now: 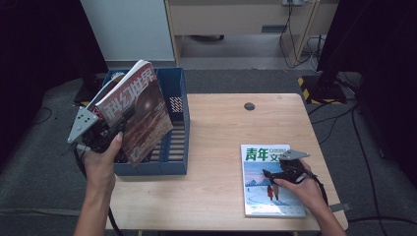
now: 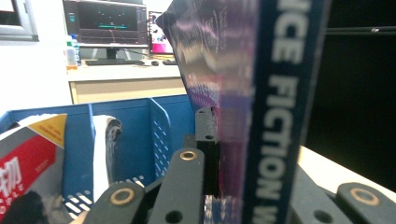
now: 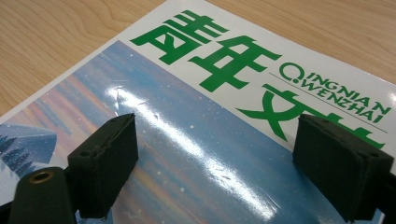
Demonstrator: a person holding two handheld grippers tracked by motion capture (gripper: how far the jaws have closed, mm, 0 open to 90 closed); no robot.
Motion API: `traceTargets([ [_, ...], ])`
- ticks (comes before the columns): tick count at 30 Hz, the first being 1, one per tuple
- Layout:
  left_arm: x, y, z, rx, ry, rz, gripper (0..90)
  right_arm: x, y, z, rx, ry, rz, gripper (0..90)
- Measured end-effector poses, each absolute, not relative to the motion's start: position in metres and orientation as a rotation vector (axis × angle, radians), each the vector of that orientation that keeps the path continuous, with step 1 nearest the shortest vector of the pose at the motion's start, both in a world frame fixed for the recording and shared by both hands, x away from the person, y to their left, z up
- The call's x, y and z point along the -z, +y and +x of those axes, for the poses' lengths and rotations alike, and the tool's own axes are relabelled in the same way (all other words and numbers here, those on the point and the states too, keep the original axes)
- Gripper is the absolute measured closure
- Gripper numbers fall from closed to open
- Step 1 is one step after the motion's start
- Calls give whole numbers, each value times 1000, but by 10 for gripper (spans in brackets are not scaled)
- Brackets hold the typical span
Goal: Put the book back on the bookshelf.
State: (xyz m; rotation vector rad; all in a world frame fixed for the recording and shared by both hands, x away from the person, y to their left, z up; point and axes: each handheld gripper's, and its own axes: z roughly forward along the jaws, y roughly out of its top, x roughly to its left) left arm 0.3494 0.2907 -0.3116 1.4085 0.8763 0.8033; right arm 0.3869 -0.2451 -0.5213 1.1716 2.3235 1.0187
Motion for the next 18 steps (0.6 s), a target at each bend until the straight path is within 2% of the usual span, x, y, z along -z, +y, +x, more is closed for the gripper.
traceTargets([
  [18, 312, 301, 351, -844, 955, 1383, 840, 521, -245, 387, -1018, 2324, 1171, 142],
])
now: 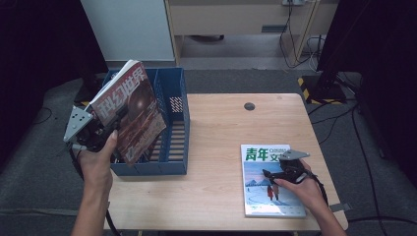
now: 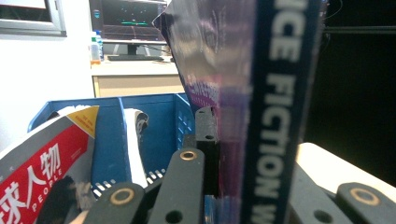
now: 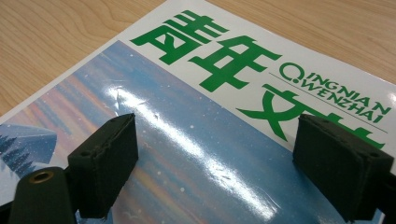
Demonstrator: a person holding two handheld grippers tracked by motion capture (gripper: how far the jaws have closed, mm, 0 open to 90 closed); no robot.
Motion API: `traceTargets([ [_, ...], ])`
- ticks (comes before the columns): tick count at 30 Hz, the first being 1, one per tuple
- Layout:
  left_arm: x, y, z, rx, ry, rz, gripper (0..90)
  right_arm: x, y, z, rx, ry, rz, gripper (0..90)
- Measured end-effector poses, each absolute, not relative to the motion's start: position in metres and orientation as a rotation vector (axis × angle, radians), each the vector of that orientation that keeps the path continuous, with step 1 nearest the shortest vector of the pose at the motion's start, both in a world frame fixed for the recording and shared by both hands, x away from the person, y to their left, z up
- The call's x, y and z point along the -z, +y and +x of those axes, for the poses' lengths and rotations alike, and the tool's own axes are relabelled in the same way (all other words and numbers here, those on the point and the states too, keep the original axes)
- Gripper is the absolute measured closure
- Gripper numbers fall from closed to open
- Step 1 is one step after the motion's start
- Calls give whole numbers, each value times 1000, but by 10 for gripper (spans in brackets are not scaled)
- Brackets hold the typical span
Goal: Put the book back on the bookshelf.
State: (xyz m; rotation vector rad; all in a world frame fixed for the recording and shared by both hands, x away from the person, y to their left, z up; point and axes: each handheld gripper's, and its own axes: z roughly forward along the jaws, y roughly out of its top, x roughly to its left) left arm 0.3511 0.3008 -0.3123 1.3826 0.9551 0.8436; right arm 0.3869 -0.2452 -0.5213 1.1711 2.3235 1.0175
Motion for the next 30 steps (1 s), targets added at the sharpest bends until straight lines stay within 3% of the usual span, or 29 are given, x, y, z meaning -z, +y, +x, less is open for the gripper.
traceTargets([
  [30, 320, 308, 353, -883, 1016, 1361, 840, 521, -245, 387, -1018, 2324, 1171, 142],
])
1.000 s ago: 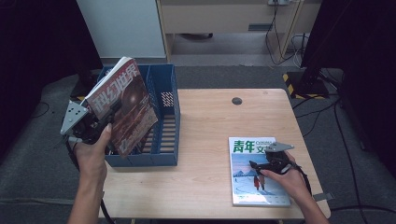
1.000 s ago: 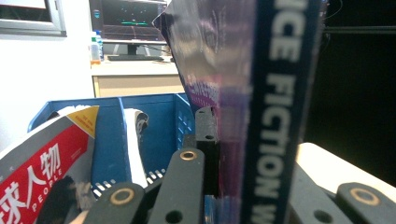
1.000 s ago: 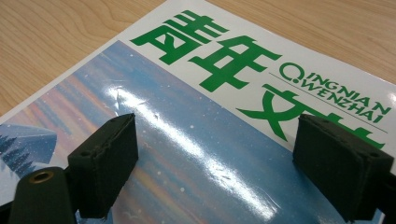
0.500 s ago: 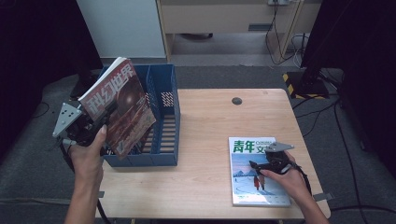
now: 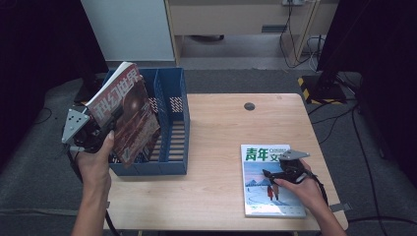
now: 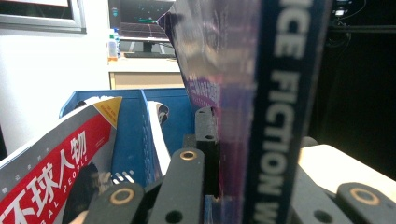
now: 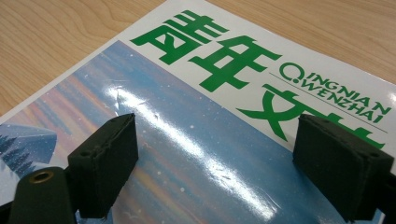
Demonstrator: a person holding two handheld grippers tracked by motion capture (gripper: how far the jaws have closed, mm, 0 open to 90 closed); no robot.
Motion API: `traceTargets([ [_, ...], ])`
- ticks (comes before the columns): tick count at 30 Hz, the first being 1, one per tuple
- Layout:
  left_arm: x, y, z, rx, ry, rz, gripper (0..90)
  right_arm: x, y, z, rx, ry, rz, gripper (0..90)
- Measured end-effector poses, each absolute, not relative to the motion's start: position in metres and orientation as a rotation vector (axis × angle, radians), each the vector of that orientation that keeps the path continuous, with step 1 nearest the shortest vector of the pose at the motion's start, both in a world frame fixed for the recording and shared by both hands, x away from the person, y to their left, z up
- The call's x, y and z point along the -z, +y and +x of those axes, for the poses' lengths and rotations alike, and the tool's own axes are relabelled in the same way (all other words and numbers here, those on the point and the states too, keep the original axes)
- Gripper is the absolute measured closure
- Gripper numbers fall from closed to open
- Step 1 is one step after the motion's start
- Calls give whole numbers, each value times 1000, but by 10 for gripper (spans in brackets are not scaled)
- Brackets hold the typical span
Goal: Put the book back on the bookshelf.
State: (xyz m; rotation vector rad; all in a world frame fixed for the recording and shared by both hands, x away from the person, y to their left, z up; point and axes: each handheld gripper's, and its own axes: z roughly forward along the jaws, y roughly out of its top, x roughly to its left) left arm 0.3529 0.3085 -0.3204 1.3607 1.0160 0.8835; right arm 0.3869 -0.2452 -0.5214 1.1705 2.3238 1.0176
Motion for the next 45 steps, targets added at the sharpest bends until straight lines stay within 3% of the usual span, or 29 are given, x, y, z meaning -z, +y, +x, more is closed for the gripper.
traceTargets([
  [45, 334, 286, 384, -930, 1066, 1340, 840, 521, -245, 387, -1018, 2324, 1171, 142],
])
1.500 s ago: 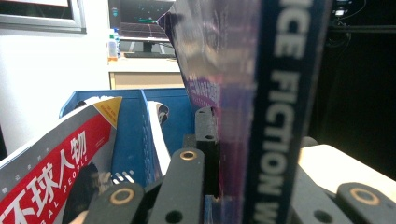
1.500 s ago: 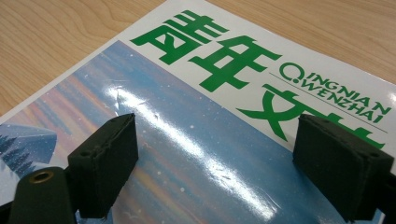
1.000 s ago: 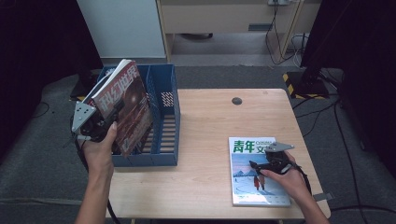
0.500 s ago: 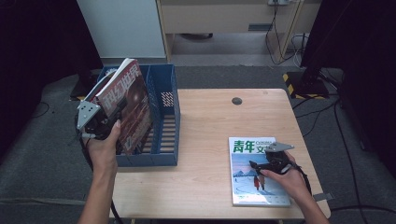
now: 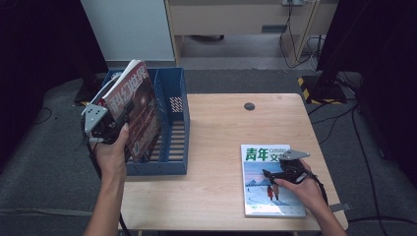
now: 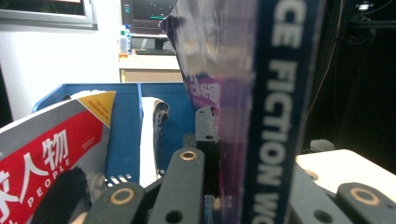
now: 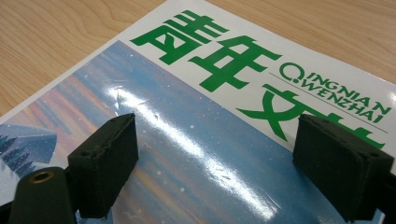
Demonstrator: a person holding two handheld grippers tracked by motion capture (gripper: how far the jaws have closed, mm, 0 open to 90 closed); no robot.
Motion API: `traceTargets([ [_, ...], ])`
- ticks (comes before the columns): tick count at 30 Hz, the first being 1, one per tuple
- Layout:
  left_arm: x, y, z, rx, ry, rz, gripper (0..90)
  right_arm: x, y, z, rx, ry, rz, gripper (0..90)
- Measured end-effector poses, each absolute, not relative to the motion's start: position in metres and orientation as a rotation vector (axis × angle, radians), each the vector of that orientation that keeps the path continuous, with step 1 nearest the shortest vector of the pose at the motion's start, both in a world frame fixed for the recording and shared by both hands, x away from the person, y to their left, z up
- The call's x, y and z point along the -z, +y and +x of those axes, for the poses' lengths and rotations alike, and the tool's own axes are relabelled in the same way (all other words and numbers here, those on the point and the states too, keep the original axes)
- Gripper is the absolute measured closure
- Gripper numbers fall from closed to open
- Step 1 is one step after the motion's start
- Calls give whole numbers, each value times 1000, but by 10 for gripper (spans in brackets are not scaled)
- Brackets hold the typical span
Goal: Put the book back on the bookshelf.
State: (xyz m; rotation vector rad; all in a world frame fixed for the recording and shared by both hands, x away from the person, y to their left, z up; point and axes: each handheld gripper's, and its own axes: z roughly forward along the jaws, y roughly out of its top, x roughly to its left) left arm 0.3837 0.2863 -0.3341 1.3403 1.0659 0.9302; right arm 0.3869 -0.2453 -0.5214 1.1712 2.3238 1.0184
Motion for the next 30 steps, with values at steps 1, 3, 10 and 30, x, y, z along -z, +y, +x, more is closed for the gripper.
traceTargets([
  [1, 335, 286, 384, -934, 1070, 1331, 840, 521, -245, 387, -1019, 2324, 1171, 142],
  [3, 336, 287, 386, -944, 1074, 1321, 840, 521, -245, 387, -1019, 2324, 1171, 142],
  [10, 342, 287, 390, -970, 1093, 1324, 840, 521, -245, 387, -1018, 2324, 1171, 142],
  [30, 357, 282, 398, -941, 1109, 1291, 840, 521, -245, 387, -1019, 2323, 1171, 143],
])
